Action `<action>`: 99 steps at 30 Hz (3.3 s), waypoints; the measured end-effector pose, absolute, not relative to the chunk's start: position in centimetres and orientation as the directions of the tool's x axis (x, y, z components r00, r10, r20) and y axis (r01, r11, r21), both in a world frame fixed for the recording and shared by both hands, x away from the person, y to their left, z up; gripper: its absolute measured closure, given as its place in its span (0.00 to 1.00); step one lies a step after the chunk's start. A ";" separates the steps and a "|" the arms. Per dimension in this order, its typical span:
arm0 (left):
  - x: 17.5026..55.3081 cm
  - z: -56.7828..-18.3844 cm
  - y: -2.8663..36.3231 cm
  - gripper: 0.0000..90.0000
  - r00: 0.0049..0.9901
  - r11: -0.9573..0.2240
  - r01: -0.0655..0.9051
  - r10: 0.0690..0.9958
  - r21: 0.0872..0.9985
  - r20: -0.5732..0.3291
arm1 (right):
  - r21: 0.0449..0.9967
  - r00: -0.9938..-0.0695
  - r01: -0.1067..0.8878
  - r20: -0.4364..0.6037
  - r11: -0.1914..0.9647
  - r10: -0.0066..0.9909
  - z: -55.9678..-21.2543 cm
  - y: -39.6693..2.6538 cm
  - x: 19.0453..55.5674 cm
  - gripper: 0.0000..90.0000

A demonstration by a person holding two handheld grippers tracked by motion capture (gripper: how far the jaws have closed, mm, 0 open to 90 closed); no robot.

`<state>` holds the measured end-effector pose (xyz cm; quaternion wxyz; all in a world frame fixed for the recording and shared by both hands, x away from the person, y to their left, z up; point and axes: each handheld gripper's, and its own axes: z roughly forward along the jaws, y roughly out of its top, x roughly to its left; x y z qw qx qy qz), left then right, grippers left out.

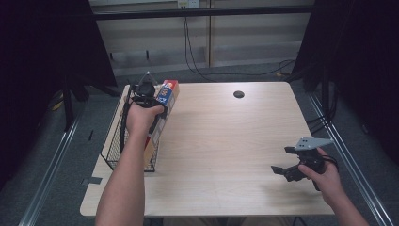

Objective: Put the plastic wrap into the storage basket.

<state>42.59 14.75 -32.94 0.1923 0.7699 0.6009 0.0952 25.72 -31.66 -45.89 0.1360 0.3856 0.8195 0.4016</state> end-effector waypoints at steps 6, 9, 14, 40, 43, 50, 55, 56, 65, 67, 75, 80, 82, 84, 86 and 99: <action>42.6 -33.0 15.4 0.48 0.248 -0.194 0.890 0.965 0.413 -0.081 | 0.763 -0.663 0.525 0.089 0.377 0.744 -45.9 -31.7 25.7 0.03; 42.6 -33.0 15.7 0.48 0.238 -0.184 0.892 0.968 0.412 -0.082 | 0.763 -0.662 0.525 0.089 0.376 0.744 -45.9 -31.7 25.7 0.03; 42.6 -33.2 16.0 0.48 0.224 -0.172 0.894 0.971 0.414 -0.080 | 0.765 -0.663 0.522 0.085 0.378 0.743 -45.8 -31.8 25.7 0.03; 42.5 -34.2 18.0 0.48 0.159 -0.111 0.900 0.984 0.421 -0.078 | 0.764 -0.661 0.523 0.083 0.378 0.746 -45.8 -31.8 25.7 0.03; 42.5 -34.4 18.2 0.48 0.152 -0.105 0.900 0.985 0.423 -0.078 | 0.763 -0.661 0.523 0.083 0.379 0.746 -45.8 -31.7 25.7 0.03; 42.5 -34.6 18.8 0.48 0.136 -0.089 0.902 0.987 0.422 -0.082 | 0.763 -0.663 0.522 0.082 0.381 0.744 -45.9 -31.7 25.7 0.03; 42.5 -34.8 19.2 0.48 0.124 -0.078 0.903 0.989 0.423 -0.083 | 0.760 -0.665 0.524 0.085 0.383 0.742 -45.9 -31.7 25.7 0.03; 42.6 -34.9 19.3 0.48 0.122 -0.077 0.903 0.989 0.422 -0.081 | 0.760 -0.666 0.525 0.085 0.384 0.741 -45.9 -31.6 25.7 0.03; 42.7 -35.4 19.9 0.48 0.099 -0.054 0.903 0.992 0.426 -0.083 | 0.761 -0.667 0.519 0.077 0.389 0.741 -46.0 -31.6 25.8 0.03; 42.8 -35.7 20.1 0.48 0.099 -0.056 0.906 0.992 0.419 -0.081 | 0.760 -0.668 0.521 0.079 0.388 0.740 -46.0 -31.6 25.8 0.03; 43.0 -36.7 20.7 0.48 0.083 -0.043 0.913 0.993 0.407 -0.083 | 0.760 -0.667 0.522 0.081 0.387 0.741 -46.1 -31.6 25.8 0.03; 43.2 -37.2 21.1 0.48 0.073 -0.032 0.915 0.994 0.403 -0.085 | 0.761 -0.668 0.520 0.079 0.388 0.740 -46.1 -31.6 25.9 0.03; 43.2 -37.4 21.3 0.48 0.075 -0.035 0.916 0.994 0.399 -0.084 | 0.758 -0.669 0.521 0.078 0.392 0.739 -46.1 -31.5 25.9 0.03; 43.2 -37.6 21.4 0.48 0.072 -0.031 0.918 0.993 0.396 -0.090 | 0.759 -0.668 0.518 0.073 0.394 0.740 -46.1 -31.5 25.9 0.03; 43.3 -37.8 21.5 0.48 0.069 -0.027 0.919 0.993 0.394 -0.091 | 0.759 -0.669 0.519 0.073 0.393 0.740 -46.1 -31.6 25.9 0.03; 43.8 -39.0 21.3 0.47 0.061 -0.017 0.922 0.993 0.386 -0.102 | 0.756 -0.662 0.528 0.082 0.386 0.745 -46.2 -31.6 25.8 0.03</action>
